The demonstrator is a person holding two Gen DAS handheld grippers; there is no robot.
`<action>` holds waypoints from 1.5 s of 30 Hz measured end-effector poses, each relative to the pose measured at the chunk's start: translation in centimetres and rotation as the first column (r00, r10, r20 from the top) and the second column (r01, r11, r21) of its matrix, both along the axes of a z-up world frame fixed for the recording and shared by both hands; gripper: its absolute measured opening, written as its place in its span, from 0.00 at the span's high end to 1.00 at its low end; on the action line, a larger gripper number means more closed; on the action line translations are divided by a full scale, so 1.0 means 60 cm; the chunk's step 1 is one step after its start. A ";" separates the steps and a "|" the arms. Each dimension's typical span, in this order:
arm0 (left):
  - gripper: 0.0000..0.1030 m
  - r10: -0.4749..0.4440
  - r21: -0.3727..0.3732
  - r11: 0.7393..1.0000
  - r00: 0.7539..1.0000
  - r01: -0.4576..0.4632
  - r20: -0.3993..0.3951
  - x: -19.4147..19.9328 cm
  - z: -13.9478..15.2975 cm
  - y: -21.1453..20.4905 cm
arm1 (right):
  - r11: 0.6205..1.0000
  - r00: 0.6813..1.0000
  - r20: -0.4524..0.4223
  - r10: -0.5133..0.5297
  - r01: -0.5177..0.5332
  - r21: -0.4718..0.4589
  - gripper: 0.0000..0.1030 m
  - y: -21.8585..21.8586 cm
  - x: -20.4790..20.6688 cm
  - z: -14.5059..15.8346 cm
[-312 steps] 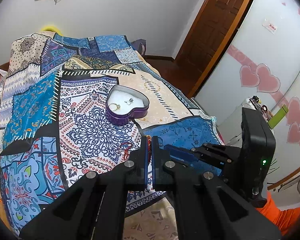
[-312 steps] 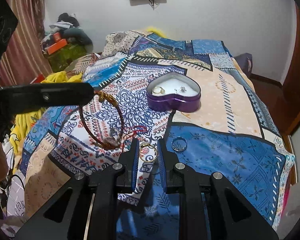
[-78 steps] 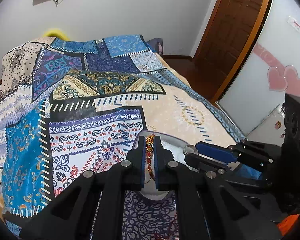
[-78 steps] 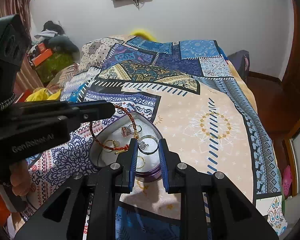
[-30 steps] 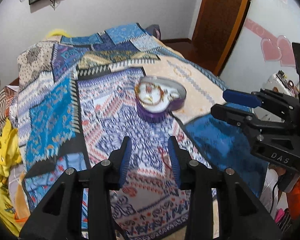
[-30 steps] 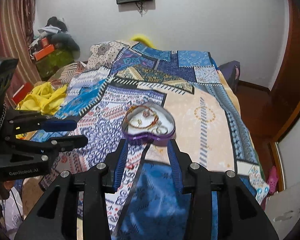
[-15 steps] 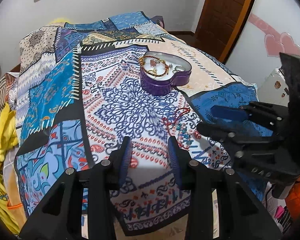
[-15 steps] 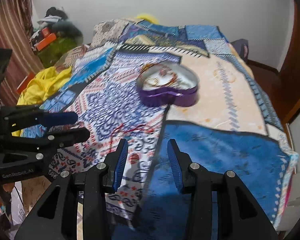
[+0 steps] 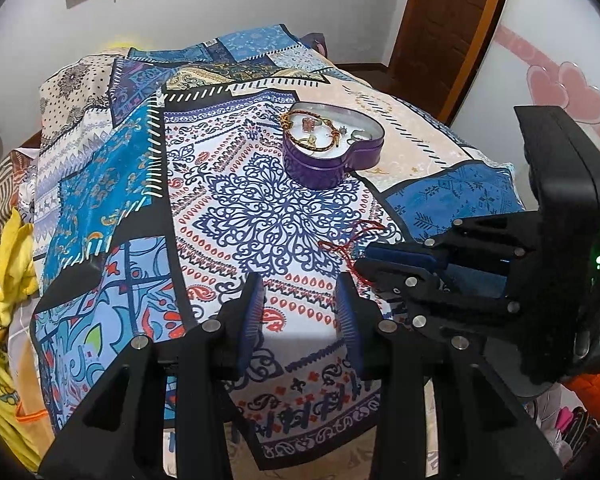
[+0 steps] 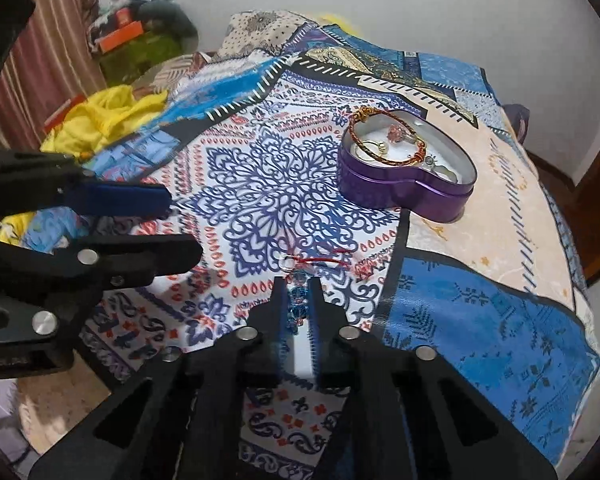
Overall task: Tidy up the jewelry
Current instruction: 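Grasp the blue beaded bracelet with the right tool and lift it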
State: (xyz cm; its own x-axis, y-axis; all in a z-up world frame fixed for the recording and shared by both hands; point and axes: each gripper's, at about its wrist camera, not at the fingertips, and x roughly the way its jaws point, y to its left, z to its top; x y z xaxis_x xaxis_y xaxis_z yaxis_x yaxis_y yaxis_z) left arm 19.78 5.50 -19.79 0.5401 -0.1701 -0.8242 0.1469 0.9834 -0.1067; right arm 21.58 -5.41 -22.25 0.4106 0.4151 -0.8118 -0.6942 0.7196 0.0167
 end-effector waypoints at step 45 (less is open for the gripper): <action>0.91 -0.071 -0.001 0.997 0.997 0.071 -0.042 0.062 -0.037 -0.059 | 0.966 0.975 0.098 -0.200 0.179 0.186 0.94 -0.148 0.054 0.108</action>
State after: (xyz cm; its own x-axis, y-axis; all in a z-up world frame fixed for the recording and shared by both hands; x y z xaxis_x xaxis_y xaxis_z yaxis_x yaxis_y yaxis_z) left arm 23.49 1.98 -22.01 0.4913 -0.2065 -0.8461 0.2118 0.9706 -0.1139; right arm 24.83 -14.30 -15.77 0.5819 0.4518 -0.6762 -0.5499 0.8312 0.0821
